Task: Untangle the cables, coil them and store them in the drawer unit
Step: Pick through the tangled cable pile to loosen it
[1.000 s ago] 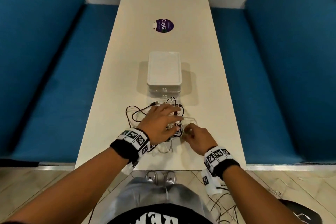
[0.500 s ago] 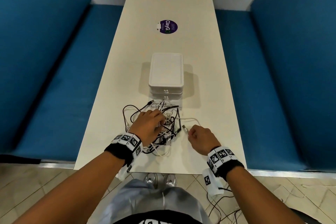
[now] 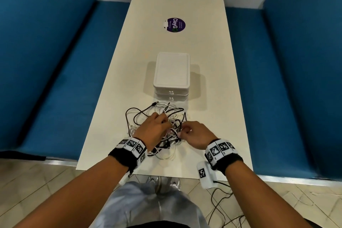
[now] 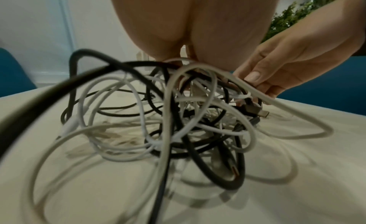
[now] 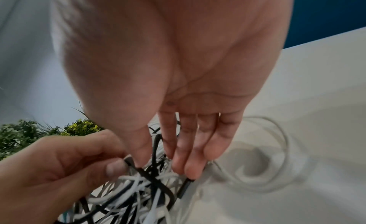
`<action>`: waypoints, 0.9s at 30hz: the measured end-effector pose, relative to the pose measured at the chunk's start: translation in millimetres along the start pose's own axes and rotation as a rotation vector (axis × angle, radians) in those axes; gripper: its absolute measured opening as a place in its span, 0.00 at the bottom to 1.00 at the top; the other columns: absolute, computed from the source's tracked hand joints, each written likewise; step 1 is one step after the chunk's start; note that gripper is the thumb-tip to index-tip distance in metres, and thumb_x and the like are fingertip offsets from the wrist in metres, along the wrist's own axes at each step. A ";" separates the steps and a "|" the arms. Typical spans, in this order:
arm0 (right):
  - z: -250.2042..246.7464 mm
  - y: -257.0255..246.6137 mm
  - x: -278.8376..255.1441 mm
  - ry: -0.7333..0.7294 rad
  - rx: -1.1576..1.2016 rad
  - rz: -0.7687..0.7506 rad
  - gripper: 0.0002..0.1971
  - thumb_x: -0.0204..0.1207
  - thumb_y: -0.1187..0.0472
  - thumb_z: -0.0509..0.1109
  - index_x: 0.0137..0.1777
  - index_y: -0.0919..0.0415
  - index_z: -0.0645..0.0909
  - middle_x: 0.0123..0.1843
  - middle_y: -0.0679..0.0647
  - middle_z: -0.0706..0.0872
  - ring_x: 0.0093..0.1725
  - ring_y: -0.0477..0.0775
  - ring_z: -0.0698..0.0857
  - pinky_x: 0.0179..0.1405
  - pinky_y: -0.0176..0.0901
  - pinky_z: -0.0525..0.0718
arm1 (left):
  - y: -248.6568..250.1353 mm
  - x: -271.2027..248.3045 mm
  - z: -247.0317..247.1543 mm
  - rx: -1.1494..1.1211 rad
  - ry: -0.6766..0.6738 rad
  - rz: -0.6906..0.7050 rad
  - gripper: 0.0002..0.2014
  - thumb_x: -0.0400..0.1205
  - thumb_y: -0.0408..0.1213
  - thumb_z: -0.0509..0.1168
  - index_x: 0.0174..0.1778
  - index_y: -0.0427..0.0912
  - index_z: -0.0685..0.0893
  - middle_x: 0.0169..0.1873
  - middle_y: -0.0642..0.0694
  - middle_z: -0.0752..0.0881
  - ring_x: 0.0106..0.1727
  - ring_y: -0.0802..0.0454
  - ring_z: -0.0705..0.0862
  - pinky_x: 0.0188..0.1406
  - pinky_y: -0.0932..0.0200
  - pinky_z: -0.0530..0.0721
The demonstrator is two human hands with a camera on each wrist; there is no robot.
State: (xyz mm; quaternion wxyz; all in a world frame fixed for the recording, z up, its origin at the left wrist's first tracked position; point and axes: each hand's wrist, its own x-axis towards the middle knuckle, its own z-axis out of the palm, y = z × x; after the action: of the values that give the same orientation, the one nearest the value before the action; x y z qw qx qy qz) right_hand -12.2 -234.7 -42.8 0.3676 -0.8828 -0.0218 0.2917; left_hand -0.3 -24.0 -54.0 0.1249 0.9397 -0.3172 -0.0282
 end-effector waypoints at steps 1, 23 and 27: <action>-0.6 1.5 0.5 0.011 0.006 -0.005 0.06 0.78 0.52 0.68 0.52 0.47 0.84 0.46 0.44 0.89 0.51 0.51 0.85 0.48 0.43 0.78 | -1.0 0.3 0.4 0.003 0.005 -0.023 0.10 0.78 0.36 0.73 0.55 0.46 0.87 0.51 0.47 0.82 0.48 0.44 0.78 0.43 0.49 0.82; -7.1 3.0 9.2 0.100 -0.038 -0.085 0.11 0.83 0.60 0.58 0.58 0.51 0.81 0.48 0.52 0.89 0.47 0.52 0.87 0.53 0.50 0.84 | -1.2 8.8 3.7 -0.200 0.112 -0.192 0.07 0.87 0.43 0.58 0.60 0.49 0.73 0.52 0.46 0.85 0.48 0.42 0.78 0.45 0.47 0.77; -0.9 1.0 6.5 0.108 -0.062 -0.091 0.09 0.78 0.58 0.63 0.52 0.44 0.82 0.48 0.49 0.89 0.49 0.52 0.87 0.57 0.51 0.84 | -1.5 -0.9 13.3 -0.114 0.126 -0.131 0.16 0.87 0.40 0.59 0.71 0.51 0.76 0.59 0.44 0.83 0.53 0.39 0.77 0.51 0.45 0.80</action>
State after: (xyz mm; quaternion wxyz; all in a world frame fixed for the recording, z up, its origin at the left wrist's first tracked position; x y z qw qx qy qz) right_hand -6.6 -234.4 -46.2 0.3536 -0.9063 -0.0510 0.2260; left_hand -1.9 -25.2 -67.3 0.1959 0.9497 -0.2443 0.0046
